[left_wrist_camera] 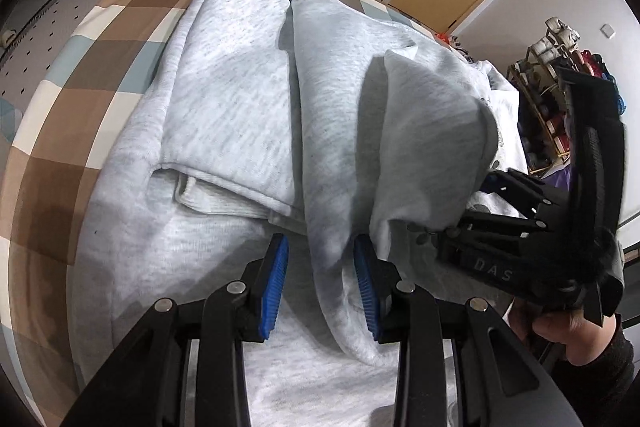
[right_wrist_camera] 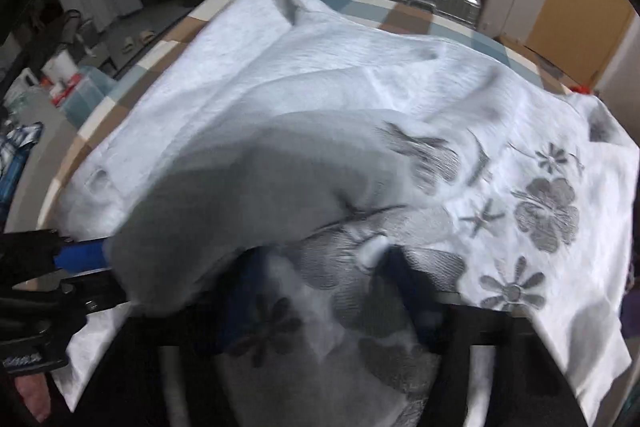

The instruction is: Fold large clothes

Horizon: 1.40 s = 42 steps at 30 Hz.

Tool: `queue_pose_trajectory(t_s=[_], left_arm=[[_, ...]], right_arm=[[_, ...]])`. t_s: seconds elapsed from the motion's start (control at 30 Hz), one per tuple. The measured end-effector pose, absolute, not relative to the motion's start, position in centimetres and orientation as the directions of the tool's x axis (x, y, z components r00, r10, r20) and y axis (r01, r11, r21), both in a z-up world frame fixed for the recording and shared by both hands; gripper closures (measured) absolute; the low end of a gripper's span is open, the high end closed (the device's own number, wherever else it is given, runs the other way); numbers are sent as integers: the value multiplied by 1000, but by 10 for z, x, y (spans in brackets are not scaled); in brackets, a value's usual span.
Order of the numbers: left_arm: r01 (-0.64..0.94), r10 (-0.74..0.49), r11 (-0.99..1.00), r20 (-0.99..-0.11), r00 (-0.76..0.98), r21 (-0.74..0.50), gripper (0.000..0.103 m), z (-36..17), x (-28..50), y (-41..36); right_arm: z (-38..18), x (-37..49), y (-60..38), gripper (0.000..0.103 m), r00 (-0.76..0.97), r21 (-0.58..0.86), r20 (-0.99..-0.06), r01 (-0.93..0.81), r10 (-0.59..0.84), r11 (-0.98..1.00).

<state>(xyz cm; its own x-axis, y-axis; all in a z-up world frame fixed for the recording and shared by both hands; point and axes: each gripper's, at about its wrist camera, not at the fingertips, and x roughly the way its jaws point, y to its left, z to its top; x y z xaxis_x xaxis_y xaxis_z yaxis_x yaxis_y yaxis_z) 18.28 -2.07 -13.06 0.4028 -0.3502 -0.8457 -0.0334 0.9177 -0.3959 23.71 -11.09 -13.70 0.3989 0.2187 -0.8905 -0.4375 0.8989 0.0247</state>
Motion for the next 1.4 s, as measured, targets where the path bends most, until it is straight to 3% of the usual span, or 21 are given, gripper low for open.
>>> queue_pose_trajectory(t_s=[0.03, 0.07, 0.23, 0.37, 0.47, 0.57, 0.6, 0.63, 0.7, 0.77, 0.83, 0.97, 1.1, 1.17, 1.27, 1.33, 1.4], left_arm=[[-33, -349, 919, -849, 397, -393, 75, -132, 183, -20], [-34, -350, 919, -850, 395, -394, 75, -132, 183, -20], [-45, -354, 914, -849, 393, -402, 75, -131, 180, -18], [-38, -338, 922, -846, 413, -386, 75, -127, 177, -20], [3, -339, 925, -821, 459, -380, 75, -114, 176, -25], [104, -349, 931, -769, 535, -350, 75, -89, 168, -34], [156, -351, 934, -750, 561, -321, 75, -78, 163, -40], [190, -350, 936, -740, 575, -295, 75, -71, 160, -46], [239, -360, 933, -717, 596, -269, 66, -61, 155, -54], [265, -391, 920, -692, 606, -288, 42, -52, 149, -56], [290, -420, 908, -653, 630, -303, 41, -42, 146, -57], [318, -415, 910, -575, 705, -266, 19, -21, 138, -68], [391, -352, 914, -692, 630, -109, 19, -31, 171, -122], [424, -281, 906, -753, 594, -3, 19, -40, 184, -150], [397, -16, 888, -846, 533, 233, 19, -76, 221, -184], [373, 138, 860, -862, 488, 349, 19, -101, 247, -188], [353, 245, 823, -838, 488, 446, 38, -114, 260, -181]], right_arm=[[-136, 235, -111, 100, 404, 19, -889, -439, 216, 898], [-134, 232, -114, 103, 405, 21, -889, -431, 214, 902], [-108, 208, -157, 103, 502, 65, -826, -368, 257, 928], [-96, 206, -185, 103, 475, 181, -818, -326, 326, 928], [-86, 193, -198, 96, 471, 228, -807, -307, 355, 924], [-82, 177, -208, 74, 479, 260, -795, -286, 373, 922], [-82, 171, -211, 58, 483, 269, -792, -274, 374, 923], [-81, 161, -215, 51, 493, 289, -780, -262, 385, 921], [-81, 149, -221, 50, 510, 326, -756, -249, 410, 912], [-80, 125, -229, 47, 547, 348, -736, -201, 400, 916], [-81, 99, -237, 37, 574, 369, -724, -145, 382, 918], [-86, 48, -254, 29, 611, 480, -676, -60, 412, 875], [-91, 6, -270, 17, 703, 509, -615, 7, 358, 860], [-95, -3, -274, 15, 715, 456, -632, 30, 300, 890], [-96, 0, -288, 15, 713, 455, -643, 60, 281, 888], [-99, 3, -297, 14, 712, 489, -633, 63, 304, 870], [-104, 5, -300, 13, 692, 491, -652, 74, 310, 868]])
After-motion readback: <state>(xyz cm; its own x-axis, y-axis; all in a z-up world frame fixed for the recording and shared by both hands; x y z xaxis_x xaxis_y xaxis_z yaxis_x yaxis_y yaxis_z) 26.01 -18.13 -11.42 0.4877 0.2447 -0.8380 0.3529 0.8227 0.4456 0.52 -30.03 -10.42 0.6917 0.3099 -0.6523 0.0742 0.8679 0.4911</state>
